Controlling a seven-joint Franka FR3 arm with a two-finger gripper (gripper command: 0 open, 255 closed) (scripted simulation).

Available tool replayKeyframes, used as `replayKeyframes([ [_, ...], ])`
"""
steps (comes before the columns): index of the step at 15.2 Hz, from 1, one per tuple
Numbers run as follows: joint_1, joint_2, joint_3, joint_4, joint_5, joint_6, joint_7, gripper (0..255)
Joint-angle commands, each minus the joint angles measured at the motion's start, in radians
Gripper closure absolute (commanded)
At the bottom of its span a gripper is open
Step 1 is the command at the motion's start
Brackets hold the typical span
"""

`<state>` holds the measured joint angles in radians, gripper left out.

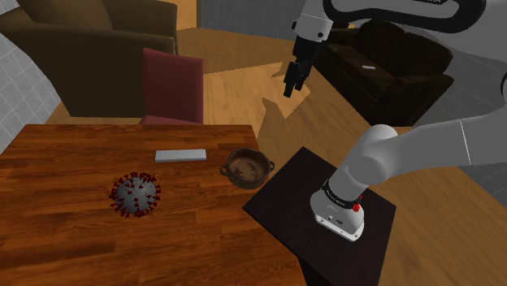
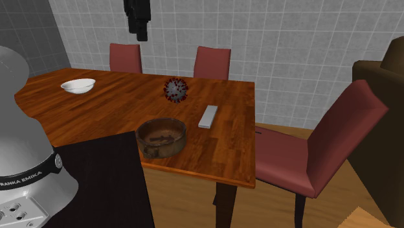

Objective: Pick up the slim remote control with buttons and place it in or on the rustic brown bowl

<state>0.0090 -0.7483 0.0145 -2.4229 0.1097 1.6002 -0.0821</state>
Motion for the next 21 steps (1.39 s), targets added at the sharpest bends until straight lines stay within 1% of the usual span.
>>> replayKeyframes([
  [1,0.0,0.0,0.0,0.0,0.0,0.0,0.0,0],
  [6,0.03,0.141,0.024,-0.026,0.005,0.174,-0.048,0],
  [11,0.058,0.305,0.05,-0.016,0.007,0.338,-0.092,0],
  [16,0.083,0.485,0.077,0.027,0.0,0.484,-0.128,0],
  [21,0.104,0.672,0.104,0.101,-0.022,0.606,-0.154,0],
])
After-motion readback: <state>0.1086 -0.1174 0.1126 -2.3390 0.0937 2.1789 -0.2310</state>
